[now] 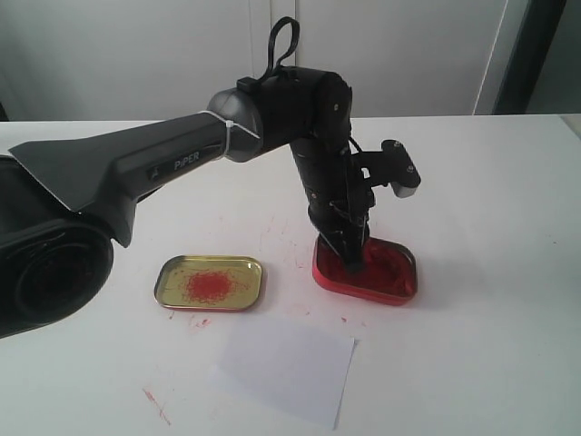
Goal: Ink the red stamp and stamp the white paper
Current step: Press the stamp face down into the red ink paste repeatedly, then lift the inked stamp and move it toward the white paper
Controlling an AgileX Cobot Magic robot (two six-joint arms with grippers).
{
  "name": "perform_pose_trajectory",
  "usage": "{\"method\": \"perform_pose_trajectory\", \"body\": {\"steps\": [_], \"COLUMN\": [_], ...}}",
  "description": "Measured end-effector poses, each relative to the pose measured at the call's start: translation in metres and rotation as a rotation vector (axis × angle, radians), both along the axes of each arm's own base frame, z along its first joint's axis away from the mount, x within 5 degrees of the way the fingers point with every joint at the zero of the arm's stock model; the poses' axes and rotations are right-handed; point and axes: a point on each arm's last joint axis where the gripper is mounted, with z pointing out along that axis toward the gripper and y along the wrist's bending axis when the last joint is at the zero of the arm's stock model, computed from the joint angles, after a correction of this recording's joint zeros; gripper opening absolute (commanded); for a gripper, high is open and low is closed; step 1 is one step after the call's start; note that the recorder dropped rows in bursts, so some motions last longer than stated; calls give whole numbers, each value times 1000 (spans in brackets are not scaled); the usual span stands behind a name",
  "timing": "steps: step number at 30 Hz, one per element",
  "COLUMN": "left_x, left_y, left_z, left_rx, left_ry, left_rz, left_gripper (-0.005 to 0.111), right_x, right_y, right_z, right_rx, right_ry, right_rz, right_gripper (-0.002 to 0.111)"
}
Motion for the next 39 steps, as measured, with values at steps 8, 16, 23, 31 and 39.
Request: {"method": "perform_pose_trajectory", "body": {"steps": [8,16,23,31,39], "left_x": [0,0,0,0,-6], "left_y": [0,0,0,0,6], "left_z": [0,0,1,5,39], "left_rx": [-2,-3,-7,-17,-49], "left_ry": [-1,-3,-7,-12,-37], "left_rz": [0,1,1,2,10], "left_gripper": [0,0,0,0,0], "right_x": [0,0,0,0,0], "right_y": [0,0,0,0,0], "right_z": [0,0,0,0,0], "right_rx": [0,0,0,0,0], "right_ry": [0,0,0,0,0], "right_rz": [0,0,0,0,0], "right_gripper": [0,0,0,0,0]}}
